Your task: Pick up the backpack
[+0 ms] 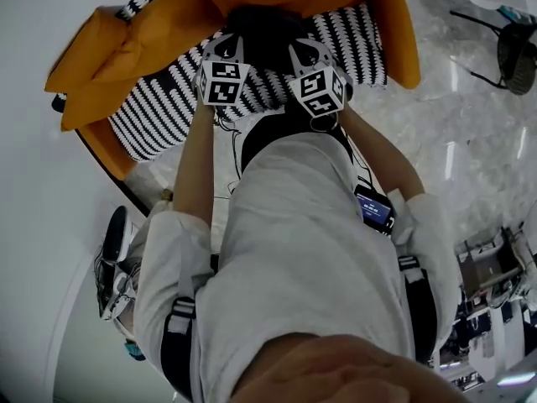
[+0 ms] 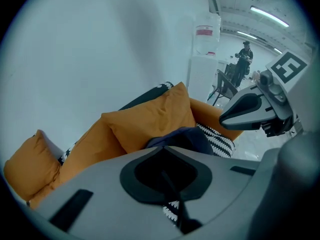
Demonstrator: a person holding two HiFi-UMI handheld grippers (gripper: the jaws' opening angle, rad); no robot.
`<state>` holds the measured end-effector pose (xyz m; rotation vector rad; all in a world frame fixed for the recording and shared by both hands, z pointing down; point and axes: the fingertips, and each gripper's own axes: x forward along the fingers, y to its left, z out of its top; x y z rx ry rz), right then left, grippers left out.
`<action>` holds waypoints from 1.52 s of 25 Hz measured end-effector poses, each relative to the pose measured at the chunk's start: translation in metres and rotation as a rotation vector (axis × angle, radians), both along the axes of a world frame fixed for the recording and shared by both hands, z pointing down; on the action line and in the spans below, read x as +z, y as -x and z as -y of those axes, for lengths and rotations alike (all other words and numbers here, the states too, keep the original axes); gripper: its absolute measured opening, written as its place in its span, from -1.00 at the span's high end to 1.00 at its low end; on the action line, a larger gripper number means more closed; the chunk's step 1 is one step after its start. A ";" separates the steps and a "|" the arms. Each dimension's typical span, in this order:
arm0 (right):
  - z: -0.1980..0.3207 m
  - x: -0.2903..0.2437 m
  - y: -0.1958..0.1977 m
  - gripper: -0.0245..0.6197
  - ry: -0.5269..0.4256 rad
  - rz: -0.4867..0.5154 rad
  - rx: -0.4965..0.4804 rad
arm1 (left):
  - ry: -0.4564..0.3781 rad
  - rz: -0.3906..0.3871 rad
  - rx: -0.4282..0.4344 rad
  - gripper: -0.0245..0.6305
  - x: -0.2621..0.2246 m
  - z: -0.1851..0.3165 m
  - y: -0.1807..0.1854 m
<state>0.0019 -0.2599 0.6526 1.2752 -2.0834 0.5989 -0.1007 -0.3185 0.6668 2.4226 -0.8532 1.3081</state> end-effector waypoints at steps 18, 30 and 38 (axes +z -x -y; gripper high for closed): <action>0.032 0.029 0.000 0.79 0.061 -0.002 -0.003 | 0.212 0.025 0.174 0.57 0.045 0.026 0.004; 0.045 0.066 0.000 0.24 0.160 0.015 -0.064 | 0.216 0.107 0.286 0.23 0.083 0.036 -0.005; 0.058 0.094 0.002 0.22 0.201 0.022 -0.064 | 0.163 0.169 0.391 0.11 0.100 0.047 -0.010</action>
